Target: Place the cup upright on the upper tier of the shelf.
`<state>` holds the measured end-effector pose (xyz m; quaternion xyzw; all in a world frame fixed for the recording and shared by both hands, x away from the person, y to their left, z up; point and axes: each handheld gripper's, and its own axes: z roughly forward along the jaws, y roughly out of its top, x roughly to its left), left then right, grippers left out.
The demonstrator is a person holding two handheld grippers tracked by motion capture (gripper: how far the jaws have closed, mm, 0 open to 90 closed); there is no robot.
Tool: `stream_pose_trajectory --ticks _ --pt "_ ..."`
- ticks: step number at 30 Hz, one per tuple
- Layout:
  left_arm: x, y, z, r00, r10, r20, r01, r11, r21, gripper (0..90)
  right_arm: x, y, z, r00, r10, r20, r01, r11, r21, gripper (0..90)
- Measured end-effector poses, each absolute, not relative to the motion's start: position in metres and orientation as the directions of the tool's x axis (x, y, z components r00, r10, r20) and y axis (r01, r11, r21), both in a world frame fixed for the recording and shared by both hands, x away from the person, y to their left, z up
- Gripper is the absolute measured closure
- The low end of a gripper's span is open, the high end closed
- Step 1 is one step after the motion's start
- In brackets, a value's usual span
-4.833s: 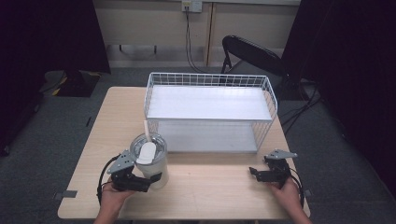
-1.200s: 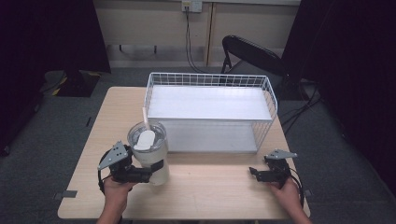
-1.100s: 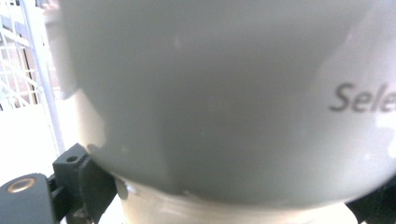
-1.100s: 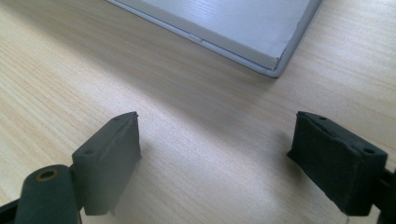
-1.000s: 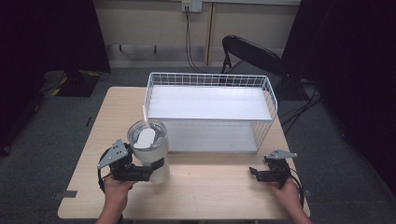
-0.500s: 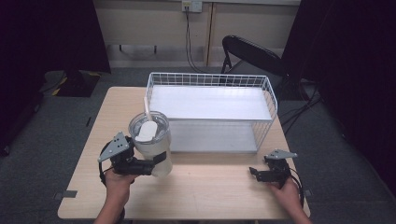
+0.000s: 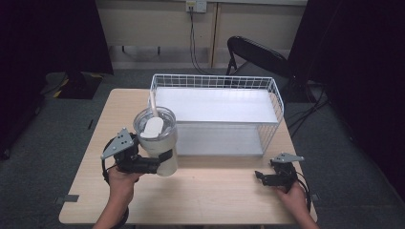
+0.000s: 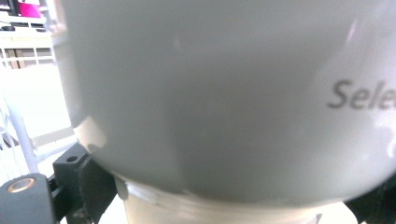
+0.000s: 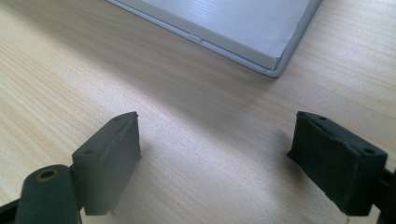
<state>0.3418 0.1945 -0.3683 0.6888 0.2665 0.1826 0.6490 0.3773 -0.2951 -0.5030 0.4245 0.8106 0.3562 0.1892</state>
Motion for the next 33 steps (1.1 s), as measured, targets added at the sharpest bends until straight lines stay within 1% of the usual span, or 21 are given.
stream_pose_trajectory --ticks 13,33 --pt "0.351 0.189 -0.344 0.794 0.603 -0.075 0.113 -0.025 0.993 7.3 0.377 -0.295 -0.503 -0.568 0.823 -0.004 0.554 0.385 0.738 15.3" --pt "0.366 0.181 -0.318 0.795 0.601 -0.081 0.118 -0.021 0.993 7.4 0.377 -0.295 -0.503 -0.568 0.823 -0.004 0.554 0.386 0.738 15.3"
